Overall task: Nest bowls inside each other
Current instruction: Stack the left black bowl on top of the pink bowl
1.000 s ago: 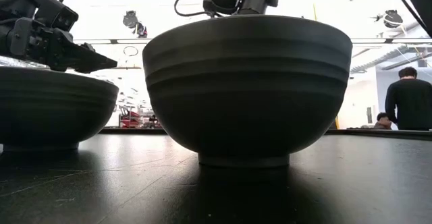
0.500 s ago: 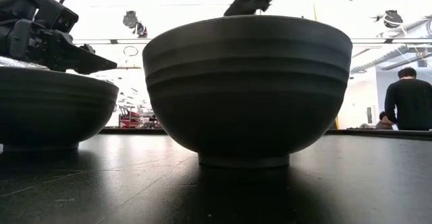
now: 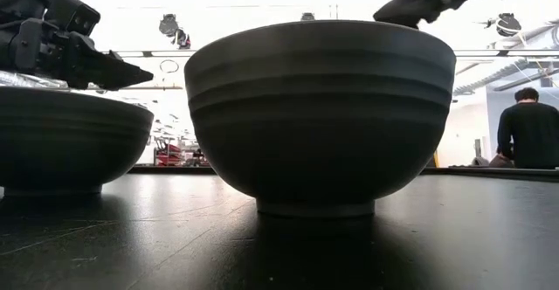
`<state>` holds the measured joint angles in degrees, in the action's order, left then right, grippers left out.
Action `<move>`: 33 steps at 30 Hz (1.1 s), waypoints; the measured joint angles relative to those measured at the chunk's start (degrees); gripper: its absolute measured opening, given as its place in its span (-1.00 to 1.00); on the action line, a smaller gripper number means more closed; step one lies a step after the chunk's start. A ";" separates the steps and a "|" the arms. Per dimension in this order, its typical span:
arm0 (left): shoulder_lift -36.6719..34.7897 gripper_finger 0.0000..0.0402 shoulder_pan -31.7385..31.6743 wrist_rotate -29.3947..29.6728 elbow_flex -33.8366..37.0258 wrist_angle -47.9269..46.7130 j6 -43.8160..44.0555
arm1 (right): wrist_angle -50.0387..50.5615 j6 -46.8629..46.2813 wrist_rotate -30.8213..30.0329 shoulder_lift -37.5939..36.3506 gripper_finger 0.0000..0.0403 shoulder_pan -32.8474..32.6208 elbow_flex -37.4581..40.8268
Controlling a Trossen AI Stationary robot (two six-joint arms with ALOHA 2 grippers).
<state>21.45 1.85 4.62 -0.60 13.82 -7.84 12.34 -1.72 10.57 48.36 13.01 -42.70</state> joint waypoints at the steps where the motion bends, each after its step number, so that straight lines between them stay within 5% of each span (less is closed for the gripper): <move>1: 0.00 0.08 0.00 0.00 0.00 -0.04 0.02 | 0.12 -0.17 0.00 -1.70 -0.23 -0.10 1.36; 18: 0.00 0.08 0.02 -0.01 0.00 -0.33 0.61 | 6.75 -3.08 -0.33 -26.18 -0.23 -1.94 14.82; 33: 0.02 0.08 0.02 -0.11 0.00 -1.57 1.09 | 4.95 -8.00 -6.00 -37.23 -0.23 -2.86 22.54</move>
<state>21.47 1.87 4.51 -0.60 12.25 -6.75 17.29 -9.72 4.57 11.13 10.16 -20.17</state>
